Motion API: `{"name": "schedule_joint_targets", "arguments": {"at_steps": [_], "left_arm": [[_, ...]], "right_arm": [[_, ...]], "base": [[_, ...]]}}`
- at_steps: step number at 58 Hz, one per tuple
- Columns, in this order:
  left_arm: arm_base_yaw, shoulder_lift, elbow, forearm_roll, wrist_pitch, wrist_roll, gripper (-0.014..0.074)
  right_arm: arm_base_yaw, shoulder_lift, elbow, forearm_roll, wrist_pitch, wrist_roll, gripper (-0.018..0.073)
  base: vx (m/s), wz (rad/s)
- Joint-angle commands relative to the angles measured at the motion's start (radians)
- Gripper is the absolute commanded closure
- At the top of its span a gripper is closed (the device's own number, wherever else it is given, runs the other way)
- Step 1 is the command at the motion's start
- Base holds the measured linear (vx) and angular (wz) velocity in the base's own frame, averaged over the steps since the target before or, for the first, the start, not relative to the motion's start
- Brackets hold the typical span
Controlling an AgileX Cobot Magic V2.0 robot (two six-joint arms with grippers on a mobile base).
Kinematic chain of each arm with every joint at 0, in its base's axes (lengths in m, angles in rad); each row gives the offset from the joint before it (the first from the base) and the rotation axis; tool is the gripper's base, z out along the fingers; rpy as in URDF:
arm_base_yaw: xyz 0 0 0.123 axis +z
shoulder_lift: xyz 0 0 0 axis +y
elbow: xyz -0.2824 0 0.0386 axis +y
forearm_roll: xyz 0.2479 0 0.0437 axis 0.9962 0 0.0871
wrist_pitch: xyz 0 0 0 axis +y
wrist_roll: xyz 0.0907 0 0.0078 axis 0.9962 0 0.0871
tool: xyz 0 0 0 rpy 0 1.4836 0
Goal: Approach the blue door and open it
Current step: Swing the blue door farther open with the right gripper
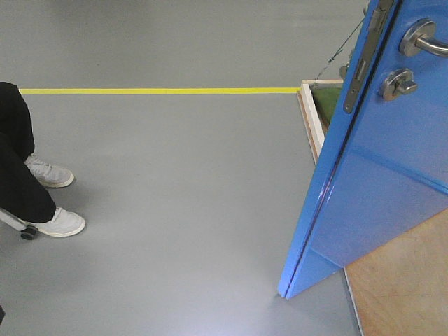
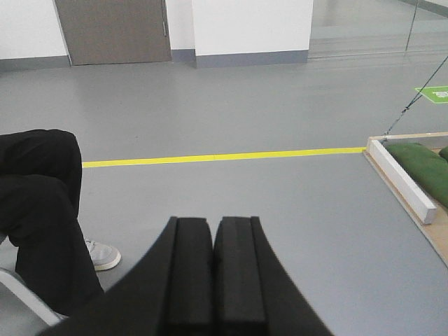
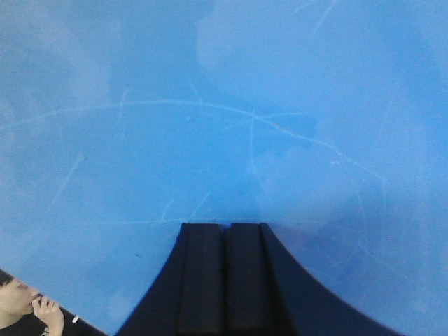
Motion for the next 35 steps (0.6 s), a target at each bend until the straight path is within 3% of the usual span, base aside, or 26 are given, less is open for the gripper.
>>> {"name": "schedule_joint_targets", "arguments": {"at_steps": [1,35], "left_arm": [[-0.007,-0.013,-0.026,-0.002,-0.085,-0.007,0.0524],[-0.007,-0.013,-0.026,-0.002,-0.085,-0.007,0.0524]], "right_arm": [[0.002,-0.030,-0.016,0.034,-0.099,-0.010,0.0547],[0.002,-0.030,-0.016,0.035,-0.100,-0.010,0.0547]], "base": [[0.00,0.00],[0.00,0.00]]}}
